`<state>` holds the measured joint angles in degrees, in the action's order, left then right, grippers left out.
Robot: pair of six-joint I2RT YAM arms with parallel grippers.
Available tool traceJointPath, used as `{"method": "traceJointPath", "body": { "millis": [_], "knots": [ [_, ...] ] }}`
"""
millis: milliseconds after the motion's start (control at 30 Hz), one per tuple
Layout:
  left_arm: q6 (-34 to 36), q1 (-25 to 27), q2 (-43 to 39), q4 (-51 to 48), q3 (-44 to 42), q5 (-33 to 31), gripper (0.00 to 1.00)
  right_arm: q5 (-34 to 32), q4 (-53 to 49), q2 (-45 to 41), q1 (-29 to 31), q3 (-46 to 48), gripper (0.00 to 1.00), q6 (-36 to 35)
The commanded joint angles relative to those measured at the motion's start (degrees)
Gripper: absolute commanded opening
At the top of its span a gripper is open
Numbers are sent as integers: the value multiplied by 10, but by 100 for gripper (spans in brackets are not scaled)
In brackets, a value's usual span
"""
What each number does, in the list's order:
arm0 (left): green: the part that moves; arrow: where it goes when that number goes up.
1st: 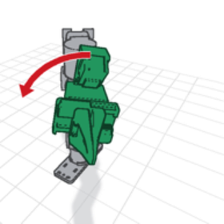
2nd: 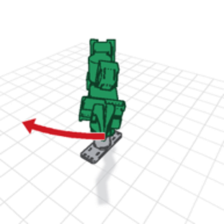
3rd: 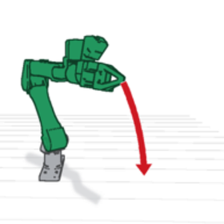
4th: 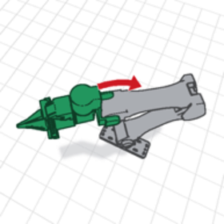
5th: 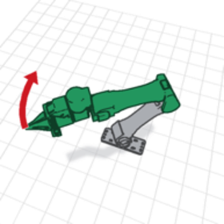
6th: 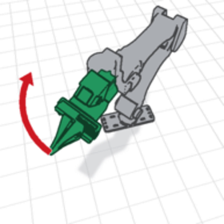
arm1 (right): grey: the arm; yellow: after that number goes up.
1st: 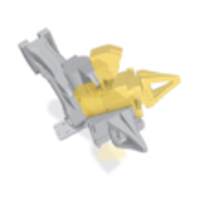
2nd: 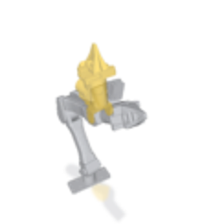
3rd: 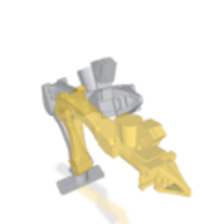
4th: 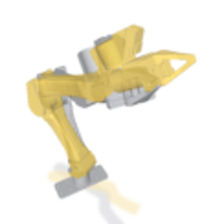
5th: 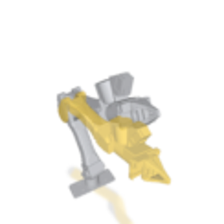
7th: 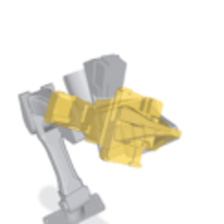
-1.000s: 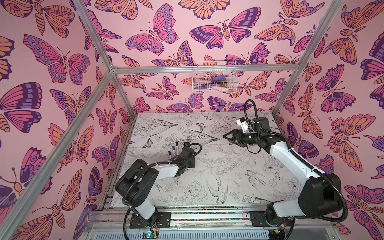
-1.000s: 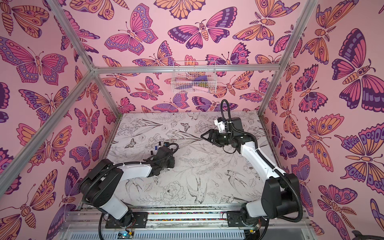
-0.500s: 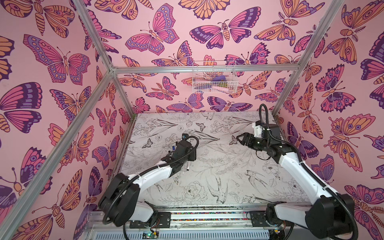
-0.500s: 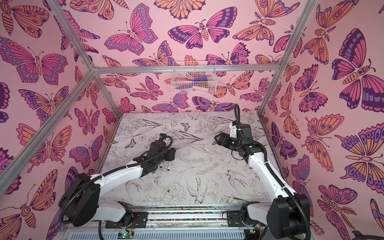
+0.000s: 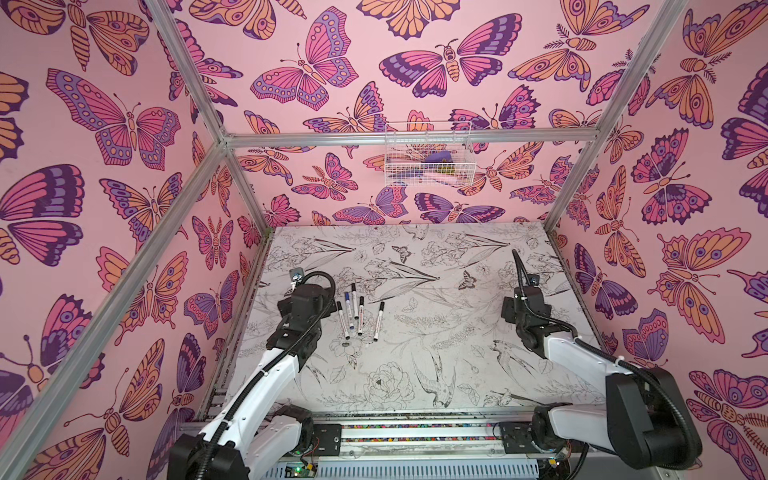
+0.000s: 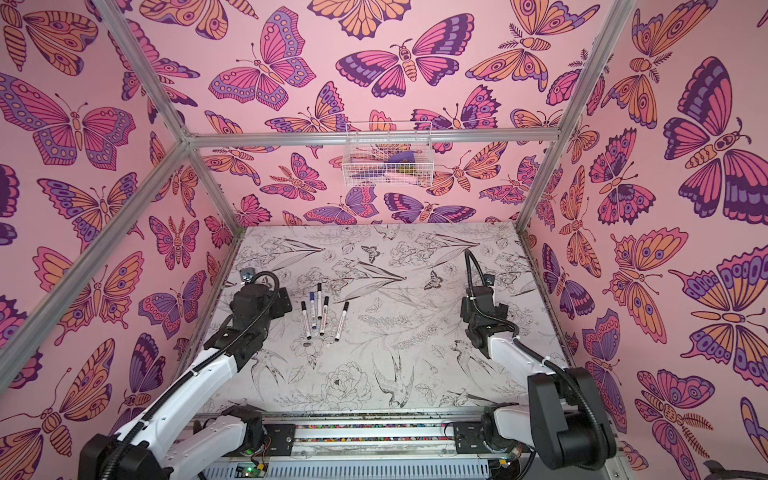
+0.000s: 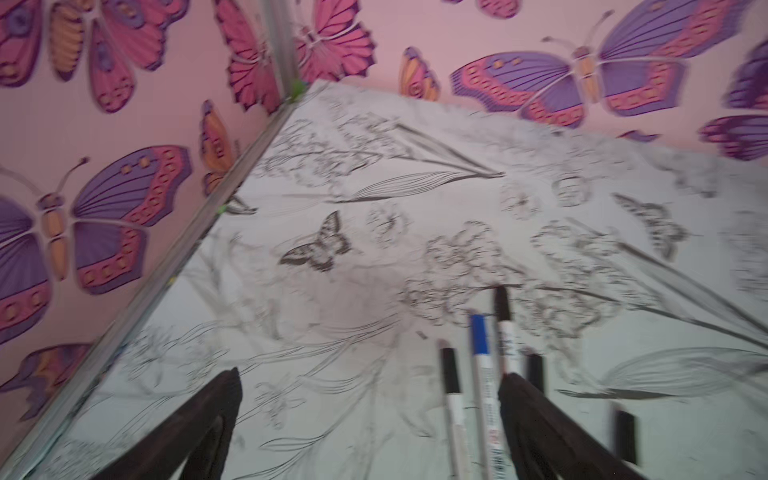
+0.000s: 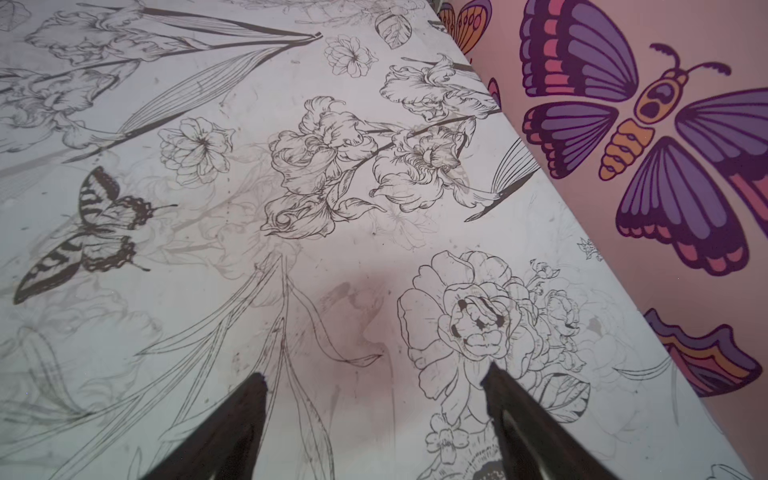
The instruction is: Insert the pens into the pen caps
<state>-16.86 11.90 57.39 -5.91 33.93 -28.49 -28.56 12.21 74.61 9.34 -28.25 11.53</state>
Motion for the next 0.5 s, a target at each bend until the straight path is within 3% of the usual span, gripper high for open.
{"method": "traceJointPath", "body": {
  "millis": [0,133,200,333,467],
  "knots": [
    [22,-14,7,37,-53,-94,99,-26,159,23,-4,20,99,-42],
    [71,-26,26,176,-117,-84,99,19,231,64,-13,19,99,-86],
    [88,-31,50,224,-129,-67,99,58,387,115,-31,63,99,-90],
    [105,-45,100,302,-137,-19,99,172,389,127,-78,67,99,-74],
    [130,-55,146,368,-128,29,99,188,360,117,-84,62,99,-72]
  ]
}}
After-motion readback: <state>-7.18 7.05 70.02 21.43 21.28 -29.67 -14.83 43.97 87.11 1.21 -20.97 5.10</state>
